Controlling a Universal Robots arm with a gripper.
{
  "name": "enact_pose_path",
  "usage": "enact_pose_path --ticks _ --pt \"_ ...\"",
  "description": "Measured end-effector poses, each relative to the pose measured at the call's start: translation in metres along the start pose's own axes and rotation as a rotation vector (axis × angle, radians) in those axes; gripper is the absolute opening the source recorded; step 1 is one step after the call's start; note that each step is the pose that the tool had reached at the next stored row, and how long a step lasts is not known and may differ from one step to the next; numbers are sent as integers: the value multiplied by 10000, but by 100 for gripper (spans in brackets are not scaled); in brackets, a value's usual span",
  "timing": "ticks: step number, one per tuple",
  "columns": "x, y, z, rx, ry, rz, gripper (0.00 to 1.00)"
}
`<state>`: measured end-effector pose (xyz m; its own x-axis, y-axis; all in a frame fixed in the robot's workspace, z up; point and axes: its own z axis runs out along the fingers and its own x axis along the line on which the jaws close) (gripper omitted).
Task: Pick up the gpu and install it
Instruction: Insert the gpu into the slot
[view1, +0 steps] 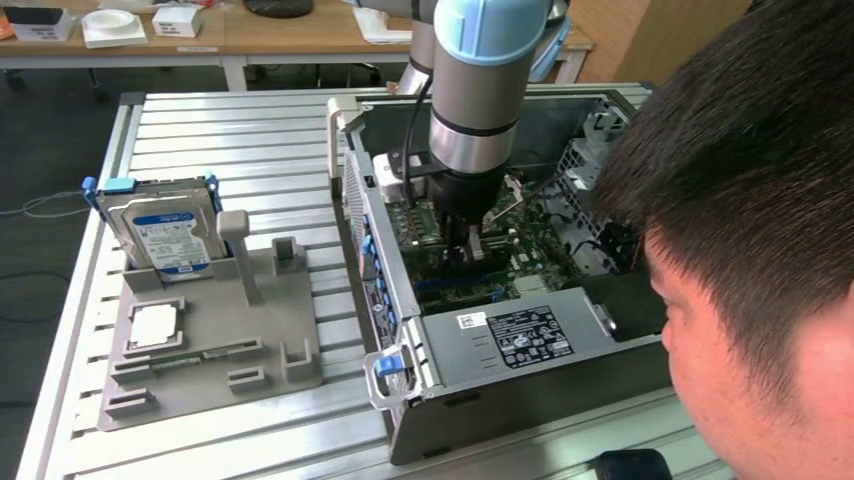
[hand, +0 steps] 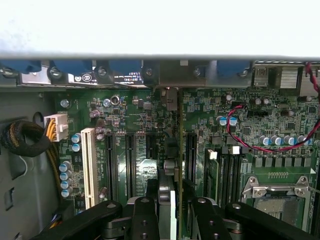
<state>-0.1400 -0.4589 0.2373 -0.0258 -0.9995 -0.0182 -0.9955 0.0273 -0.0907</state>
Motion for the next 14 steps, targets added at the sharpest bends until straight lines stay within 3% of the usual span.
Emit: enact_pose_path --ticks 14 --pt "0 1 15 1 19 -2 30"
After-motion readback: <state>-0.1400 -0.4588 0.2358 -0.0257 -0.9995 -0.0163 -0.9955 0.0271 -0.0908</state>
